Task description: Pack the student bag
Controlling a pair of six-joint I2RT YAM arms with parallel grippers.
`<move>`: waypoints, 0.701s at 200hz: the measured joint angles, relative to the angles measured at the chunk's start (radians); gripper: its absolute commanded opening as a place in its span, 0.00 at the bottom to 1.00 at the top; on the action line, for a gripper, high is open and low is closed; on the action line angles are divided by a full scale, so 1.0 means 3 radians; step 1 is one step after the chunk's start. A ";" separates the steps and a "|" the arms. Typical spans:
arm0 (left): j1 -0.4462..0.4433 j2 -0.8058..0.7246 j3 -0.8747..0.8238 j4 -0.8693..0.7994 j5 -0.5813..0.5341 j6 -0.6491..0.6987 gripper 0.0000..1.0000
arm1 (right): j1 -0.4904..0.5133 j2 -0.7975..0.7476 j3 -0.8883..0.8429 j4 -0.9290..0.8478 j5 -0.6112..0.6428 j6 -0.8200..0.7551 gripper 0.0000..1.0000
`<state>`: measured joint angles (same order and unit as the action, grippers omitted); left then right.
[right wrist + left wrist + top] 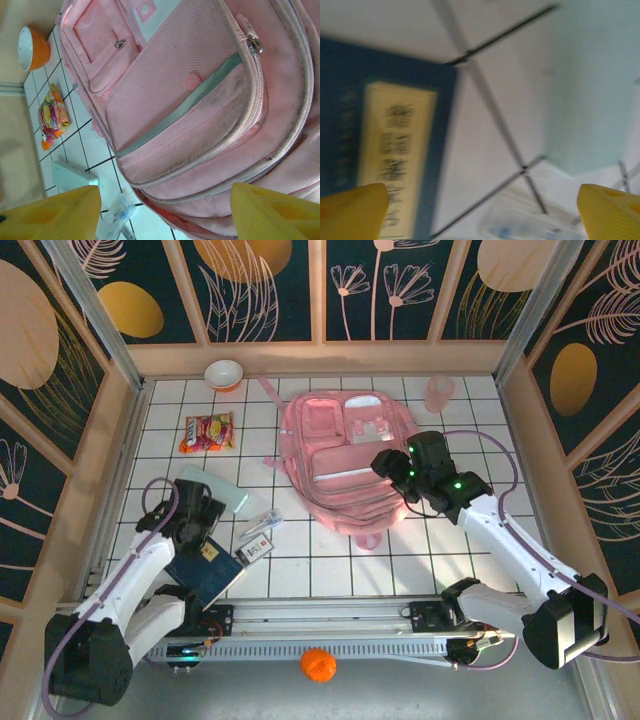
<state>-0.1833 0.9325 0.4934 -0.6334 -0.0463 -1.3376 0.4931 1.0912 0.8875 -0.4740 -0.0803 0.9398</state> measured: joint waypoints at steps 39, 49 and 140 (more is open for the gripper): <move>0.0006 -0.0554 -0.0415 -0.0144 0.0014 -0.0435 0.76 | 0.0000 0.0000 0.0000 0.0001 0.0000 -0.0017 0.69; 0.0006 -0.0641 -0.0509 -0.0066 0.0045 -0.0496 0.72 | 0.0000 0.0001 0.0000 0.0001 -0.0006 -0.0033 0.69; 0.0024 0.0858 -0.0262 0.1867 0.1034 0.0038 0.63 | 0.0079 0.0038 0.0009 0.0151 -0.0085 -0.0060 0.69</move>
<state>-0.1761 1.1900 0.4149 -0.0734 0.2638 -1.3262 0.5167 1.1027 0.8902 -0.4286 -0.1059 0.9218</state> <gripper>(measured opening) 0.636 0.690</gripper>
